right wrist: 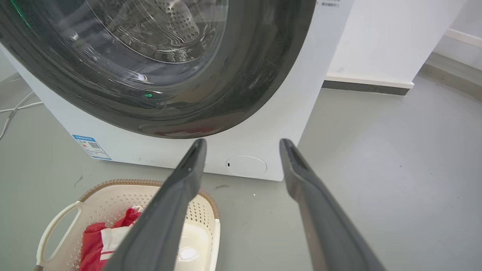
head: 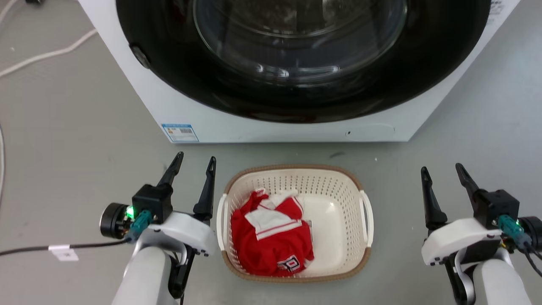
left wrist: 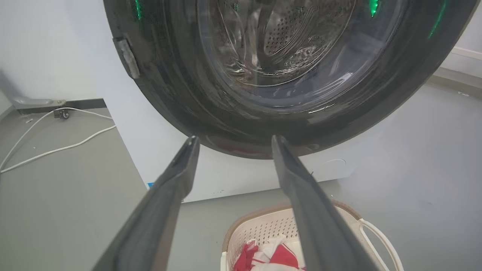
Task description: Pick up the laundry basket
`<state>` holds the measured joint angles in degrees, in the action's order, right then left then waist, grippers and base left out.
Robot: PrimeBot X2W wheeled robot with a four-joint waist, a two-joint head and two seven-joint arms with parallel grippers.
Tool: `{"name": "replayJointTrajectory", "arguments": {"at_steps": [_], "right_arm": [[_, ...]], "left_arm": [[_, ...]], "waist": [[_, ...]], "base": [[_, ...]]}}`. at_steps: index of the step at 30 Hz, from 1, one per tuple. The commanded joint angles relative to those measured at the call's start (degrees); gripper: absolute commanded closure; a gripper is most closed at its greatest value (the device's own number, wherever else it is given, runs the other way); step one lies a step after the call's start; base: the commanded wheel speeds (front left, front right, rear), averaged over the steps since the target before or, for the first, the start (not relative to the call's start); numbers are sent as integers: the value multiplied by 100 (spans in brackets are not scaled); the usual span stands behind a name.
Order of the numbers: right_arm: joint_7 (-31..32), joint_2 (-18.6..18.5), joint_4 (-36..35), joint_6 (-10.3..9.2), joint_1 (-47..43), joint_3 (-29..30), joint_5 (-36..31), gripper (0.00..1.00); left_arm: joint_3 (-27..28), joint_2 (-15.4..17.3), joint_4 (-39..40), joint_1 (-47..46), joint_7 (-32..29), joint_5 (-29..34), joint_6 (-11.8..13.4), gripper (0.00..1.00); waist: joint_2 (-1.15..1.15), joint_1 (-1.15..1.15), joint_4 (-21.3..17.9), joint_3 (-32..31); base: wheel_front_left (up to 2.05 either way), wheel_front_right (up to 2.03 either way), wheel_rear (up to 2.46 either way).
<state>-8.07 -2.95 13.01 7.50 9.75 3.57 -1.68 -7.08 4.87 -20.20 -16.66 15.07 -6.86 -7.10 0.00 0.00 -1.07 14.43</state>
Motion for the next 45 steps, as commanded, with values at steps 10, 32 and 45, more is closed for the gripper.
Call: {"name": "replayJointTrajectory", "arguments": {"at_steps": [10,32,45], "right_arm": [[-220,12,1273,-2,970,-12,88,0],[-547,10,4553,-2,3076,-1243,855,0],[-499,10,5281,-2,3706,-2077,1502,0]], "left_arm": [[-122,139,-1266,-934,13,-484,-38,0],[-1713,701,-3445,-2357,-151,-2442,-35,0],[-2474,916,-3750,-2824,-230,-3146,-35,0]], "waist": [[0,0,-114,1448],[0,0,-194,2828],[0,0,-315,3180]], "base": [[0,0,0],[0,0,0],[0,0,0]]}}
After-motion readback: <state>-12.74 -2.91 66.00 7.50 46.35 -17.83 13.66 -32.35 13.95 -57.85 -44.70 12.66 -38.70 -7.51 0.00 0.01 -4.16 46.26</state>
